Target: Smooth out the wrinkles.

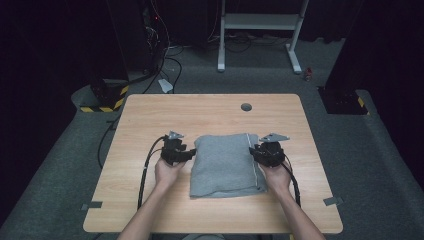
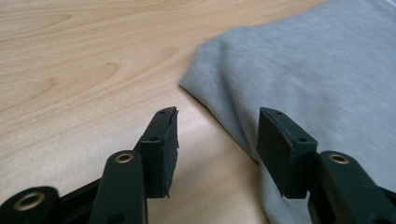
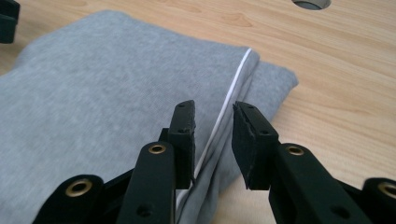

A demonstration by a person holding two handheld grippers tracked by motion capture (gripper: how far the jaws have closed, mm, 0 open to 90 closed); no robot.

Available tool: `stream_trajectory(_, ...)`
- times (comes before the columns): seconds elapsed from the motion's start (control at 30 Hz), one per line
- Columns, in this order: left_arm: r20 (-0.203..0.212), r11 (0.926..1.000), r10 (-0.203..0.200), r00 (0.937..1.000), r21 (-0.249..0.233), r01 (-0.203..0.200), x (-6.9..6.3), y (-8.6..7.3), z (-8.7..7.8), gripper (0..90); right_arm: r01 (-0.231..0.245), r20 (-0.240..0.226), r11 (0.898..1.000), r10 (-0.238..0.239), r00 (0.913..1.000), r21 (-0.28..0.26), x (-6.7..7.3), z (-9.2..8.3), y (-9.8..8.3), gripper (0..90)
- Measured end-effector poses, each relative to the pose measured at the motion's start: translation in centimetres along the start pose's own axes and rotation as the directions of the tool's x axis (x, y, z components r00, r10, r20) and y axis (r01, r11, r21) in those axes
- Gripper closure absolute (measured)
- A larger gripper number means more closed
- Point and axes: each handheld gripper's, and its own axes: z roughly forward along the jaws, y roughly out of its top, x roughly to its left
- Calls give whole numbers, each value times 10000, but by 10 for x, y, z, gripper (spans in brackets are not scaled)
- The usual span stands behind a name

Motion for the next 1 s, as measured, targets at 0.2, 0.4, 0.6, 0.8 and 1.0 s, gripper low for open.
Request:
stream_trajectory(0.2, -179, 9991, 15, 9998, 426, -7, 1, 15, 25, 500, -287, 177, 9993, 283, 9994, 232, -5, 17, 8, 673)
stream_trajectory(0.4, -150, 9980, 14, 9999, 637, -5, 5, 20, 38, 566, -411, 151, 9977, 404, 9991, 533, -7, 31, 8, 678)
stream_trajectory(0.6, 105, 9964, 174, 9998, 824, -182, 2, 25, 44, 785, -133, -96, 9974, 140, 9999, 713, -6, 37, 6, 807)
stream_trajectory(0.8, -30, 9980, 99, 9999, 622, -97, 11, 35, 37, 896, 62, -42, 9986, -60, 10000, 522, -6, 32, 7, 838)
stream_trajectory(1.0, -571, 9970, 718, 9958, 337, -699, 13, 53, 26, 896, 265, 361, 9989, -279, 9990, 387, -11, 27, 8, 839)
